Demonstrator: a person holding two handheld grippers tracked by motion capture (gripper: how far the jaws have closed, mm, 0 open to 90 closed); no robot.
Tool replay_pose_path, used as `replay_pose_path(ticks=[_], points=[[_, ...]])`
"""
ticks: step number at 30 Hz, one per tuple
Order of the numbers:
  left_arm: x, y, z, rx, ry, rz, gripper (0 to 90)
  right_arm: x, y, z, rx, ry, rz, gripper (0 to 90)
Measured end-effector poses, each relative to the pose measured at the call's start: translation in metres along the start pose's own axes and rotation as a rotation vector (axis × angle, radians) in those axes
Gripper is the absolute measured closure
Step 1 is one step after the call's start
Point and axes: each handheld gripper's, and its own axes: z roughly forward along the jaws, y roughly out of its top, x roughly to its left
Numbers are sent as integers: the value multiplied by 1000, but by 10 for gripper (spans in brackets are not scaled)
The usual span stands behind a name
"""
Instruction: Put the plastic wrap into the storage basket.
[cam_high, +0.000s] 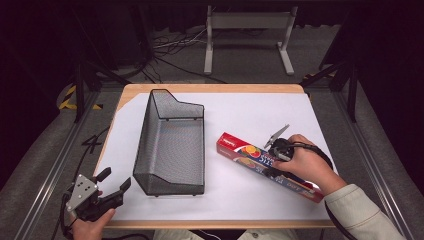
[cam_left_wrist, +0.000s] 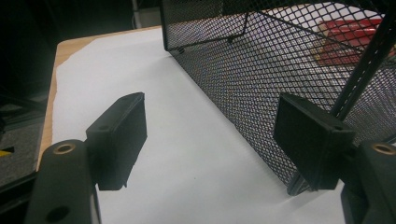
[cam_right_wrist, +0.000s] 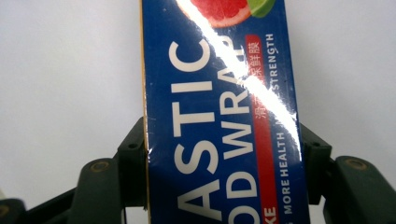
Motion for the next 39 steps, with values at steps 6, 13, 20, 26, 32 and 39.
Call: replay_pose_path(ticks=[6, 13, 20, 26, 32, 39], points=[[0, 0, 0, -1, 1, -1, 265, 3, 8, -19, -60, -4, 48, 394], [0, 0, 0, 0, 2, 0, 264, 4, 17, -39, -120, -14, 94, 395], [0, 0, 0, -1, 2, 0, 265, 7, 26, -57, -193, -25, 149, 395], [0, 0, 0, -1, 3, -1, 264, 12, 32, -72, -219, -42, 201, 396], [0, 0, 0, -1, 3, 1, 265, 14, 37, -83, -244, -46, 249, 397], [0, -1, -2, -1, 11, -5, 265, 18, 47, -87, -265, -30, 268, 397]])
